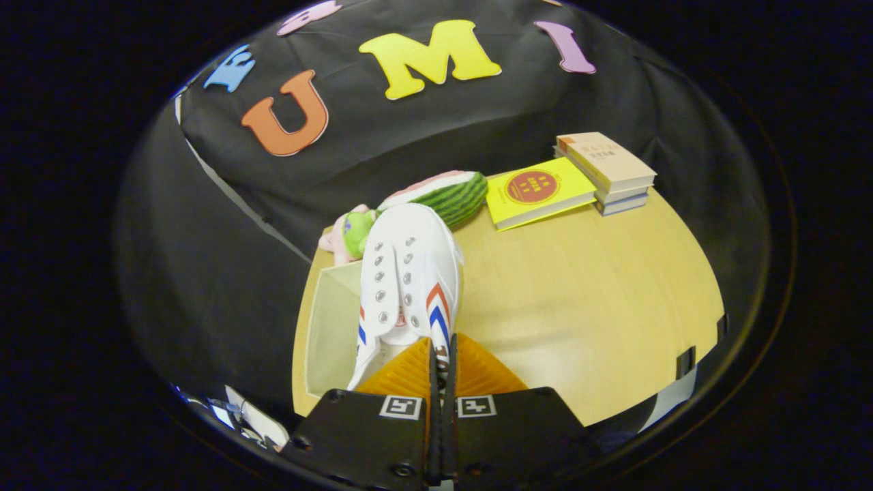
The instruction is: Open the storage box then place both shoes into the box .Put the left shoe in first, then the right shoe, with the right side of both shoes facing outward in a uniform manner.
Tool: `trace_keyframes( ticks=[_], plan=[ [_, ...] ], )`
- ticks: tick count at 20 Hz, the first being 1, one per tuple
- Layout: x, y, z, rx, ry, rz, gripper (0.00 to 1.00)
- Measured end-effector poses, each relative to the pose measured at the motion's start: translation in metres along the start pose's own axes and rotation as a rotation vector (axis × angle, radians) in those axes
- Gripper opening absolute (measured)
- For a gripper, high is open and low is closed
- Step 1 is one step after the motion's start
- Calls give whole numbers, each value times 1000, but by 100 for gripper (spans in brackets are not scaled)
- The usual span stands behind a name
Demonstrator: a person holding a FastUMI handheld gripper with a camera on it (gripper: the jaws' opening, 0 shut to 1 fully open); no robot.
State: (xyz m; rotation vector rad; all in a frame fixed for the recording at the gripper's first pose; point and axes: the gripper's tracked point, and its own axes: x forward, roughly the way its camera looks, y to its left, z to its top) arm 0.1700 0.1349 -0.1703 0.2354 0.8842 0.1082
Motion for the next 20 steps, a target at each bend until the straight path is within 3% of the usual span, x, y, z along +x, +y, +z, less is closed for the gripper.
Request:
trace_keyframes(
  ticks=[6, 10, 15, 20],
  plan=[
    [39, 36, -20, 14, 13, -36, 6],
    [61, 56, -33, -4, 10, -8, 6],
    [80, 65, -50, 23, 42, 10, 6],
    [90, 47, -46, 1, 11, -30, 7]
  ],
)
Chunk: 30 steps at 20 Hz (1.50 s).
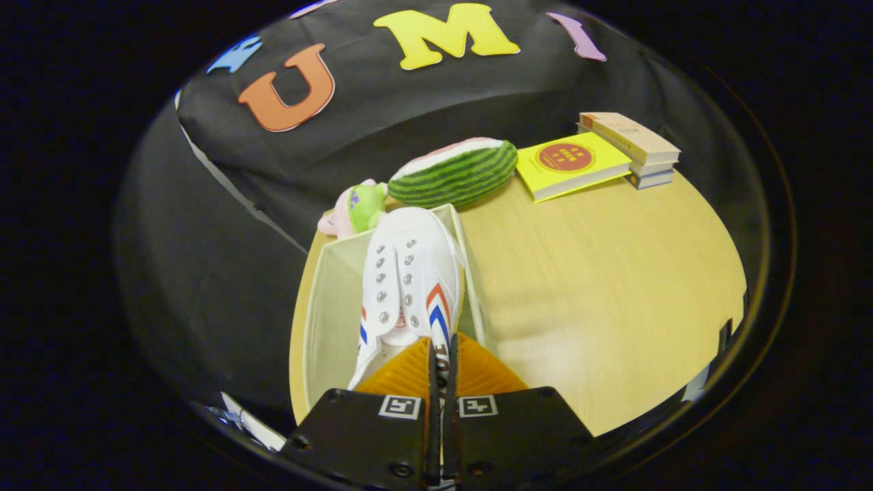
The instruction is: Open the storage box then place both shoes into the box .Put the left shoe in first, then the right shoe, with the right side of both shoes facing outward in a uniform manner.
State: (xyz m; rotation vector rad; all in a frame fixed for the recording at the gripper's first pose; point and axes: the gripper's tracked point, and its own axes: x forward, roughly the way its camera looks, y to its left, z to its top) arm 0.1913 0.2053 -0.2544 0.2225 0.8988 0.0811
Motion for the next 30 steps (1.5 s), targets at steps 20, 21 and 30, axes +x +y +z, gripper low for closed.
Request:
trace_keyframes(
  ticks=[20, 21, 30],
  plan=[
    [-207, -63, 89, -200, -598, -108, 100],
    [-223, -70, 92, -196, -628, -107, 100],
    [-341, -106, 81, -210, -934, -100, 100]
  ],
)
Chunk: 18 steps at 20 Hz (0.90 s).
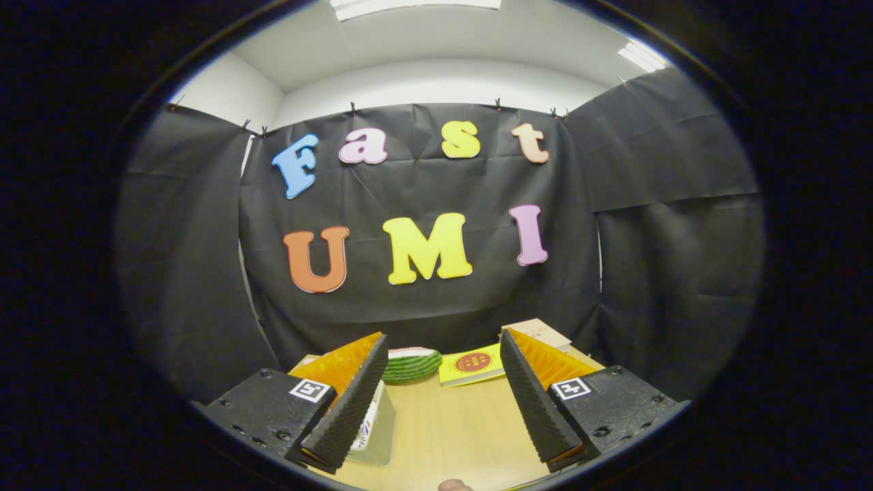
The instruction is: Open the storage box then place both shoes into the box .Put the left shoe in first, then the right shoe, with the right side of both shoes facing outward in a uniform manner.
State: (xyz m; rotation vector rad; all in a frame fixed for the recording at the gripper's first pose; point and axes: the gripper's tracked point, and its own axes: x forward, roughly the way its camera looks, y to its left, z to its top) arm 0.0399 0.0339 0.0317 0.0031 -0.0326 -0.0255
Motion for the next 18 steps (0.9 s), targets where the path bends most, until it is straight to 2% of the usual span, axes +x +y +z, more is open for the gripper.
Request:
trace_keyframes(
  ticks=[5, 10, 13, 15, 18],
  plan=[
    [-47, 11, -7, -62, -56, 58, 100],
    [-79, 14, -19, -74, -81, 47, 100],
    [-89, 10, -28, -11, -98, 38, 100],
    [-96, 14, -32, 42, -100, 60, 100],
    [-100, 6, -31, 27, -102, 39, 100]
  ],
)
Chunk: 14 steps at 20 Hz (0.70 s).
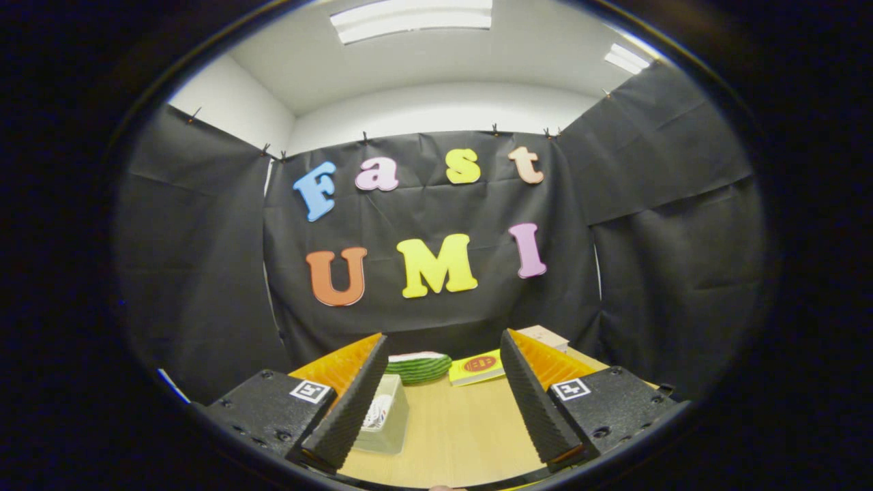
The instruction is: Open the storage box then place both shoes into the box .Put the left shoe in first, then the right shoe, with the right side of both shoes facing outward in a uniform manner.
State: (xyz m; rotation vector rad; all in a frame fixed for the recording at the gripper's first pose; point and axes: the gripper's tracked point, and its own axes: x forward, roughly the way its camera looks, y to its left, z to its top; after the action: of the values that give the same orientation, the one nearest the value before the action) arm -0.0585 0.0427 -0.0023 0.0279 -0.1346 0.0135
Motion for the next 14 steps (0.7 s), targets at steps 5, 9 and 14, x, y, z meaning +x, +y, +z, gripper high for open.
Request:
trace_keyframes(
  ticks=[5, 9, 14],
  plan=[
    [-3, 5, -6, -23, 9, -3, 100],
    [-6, 0, -8, -34, 11, -8, 100],
    [-9, 3, -17, -39, 26, 1, 100]
  ],
)
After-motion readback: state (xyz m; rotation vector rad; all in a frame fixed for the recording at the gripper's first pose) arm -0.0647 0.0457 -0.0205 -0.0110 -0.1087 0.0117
